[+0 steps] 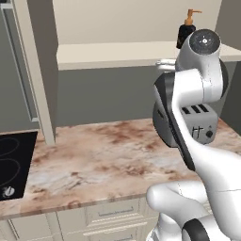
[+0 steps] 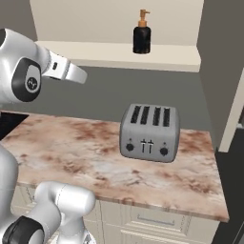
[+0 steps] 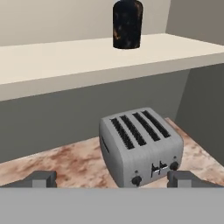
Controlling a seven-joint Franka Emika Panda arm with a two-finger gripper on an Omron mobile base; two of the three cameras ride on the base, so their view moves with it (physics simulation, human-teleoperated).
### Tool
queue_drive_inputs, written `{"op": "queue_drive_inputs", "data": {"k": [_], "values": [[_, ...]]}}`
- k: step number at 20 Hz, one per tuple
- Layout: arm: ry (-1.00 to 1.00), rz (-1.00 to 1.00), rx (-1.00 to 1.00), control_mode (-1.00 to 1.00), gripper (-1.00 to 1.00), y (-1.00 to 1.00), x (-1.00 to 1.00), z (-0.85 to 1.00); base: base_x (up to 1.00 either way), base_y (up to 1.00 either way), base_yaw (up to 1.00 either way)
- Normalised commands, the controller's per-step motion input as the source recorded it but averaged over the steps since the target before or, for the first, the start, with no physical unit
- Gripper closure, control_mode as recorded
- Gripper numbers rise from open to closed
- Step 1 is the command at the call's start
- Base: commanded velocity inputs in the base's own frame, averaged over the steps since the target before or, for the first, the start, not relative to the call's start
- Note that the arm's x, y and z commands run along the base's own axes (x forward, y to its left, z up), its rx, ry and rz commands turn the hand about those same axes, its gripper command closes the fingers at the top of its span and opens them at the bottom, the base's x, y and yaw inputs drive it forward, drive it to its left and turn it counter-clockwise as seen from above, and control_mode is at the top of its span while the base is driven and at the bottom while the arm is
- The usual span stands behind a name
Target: Locate and retrieve the dish brush and soap dispenser from the cabinet. Place them next to the sink.
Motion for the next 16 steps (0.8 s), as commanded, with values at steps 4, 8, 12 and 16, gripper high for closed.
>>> {"op": "queue_drive_inputs", "data": {"k": [4,8,12,16], "values": [[0.0,0.0,0.0,1.0,-1.0,0.0,0.0,0.0,0.19,-0.02,-0.13],[0.0,0.0,0.0,1.0,-1.0,0.0,0.0,0.0,0.3,0.0,-0.17],[0.0,0.0,0.0,1.0,-1.0,0.0,0.0,0.0,0.29,0.0,-0.12],[0.0,0.0,0.0,1.0,-1.0,0.0,0.0,0.0,-0.18,-0.02,-0.14]]}}
